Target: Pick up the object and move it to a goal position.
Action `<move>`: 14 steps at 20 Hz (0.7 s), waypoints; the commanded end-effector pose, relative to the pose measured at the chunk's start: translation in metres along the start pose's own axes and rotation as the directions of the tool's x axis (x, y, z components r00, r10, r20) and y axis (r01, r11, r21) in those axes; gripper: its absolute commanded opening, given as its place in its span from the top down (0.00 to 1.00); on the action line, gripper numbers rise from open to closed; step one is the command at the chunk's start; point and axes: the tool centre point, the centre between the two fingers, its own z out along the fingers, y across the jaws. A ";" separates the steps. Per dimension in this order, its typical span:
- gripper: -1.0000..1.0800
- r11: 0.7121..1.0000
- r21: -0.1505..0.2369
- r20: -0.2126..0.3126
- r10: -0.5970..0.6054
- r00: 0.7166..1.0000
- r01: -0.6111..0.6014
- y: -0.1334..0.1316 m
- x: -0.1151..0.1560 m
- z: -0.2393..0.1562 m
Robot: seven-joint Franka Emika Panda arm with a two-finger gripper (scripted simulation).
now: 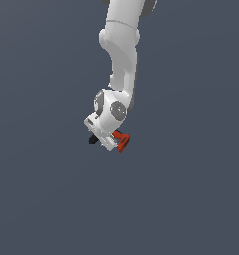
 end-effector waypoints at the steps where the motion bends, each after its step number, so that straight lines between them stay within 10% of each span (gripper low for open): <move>1: 1.00 1.000 -0.006 0.005 0.003 1.000 -0.003 0.003 -0.001 0.006; 14: 1.00 1.000 -0.002 -0.001 0.008 1.000 -0.008 0.004 0.004 0.000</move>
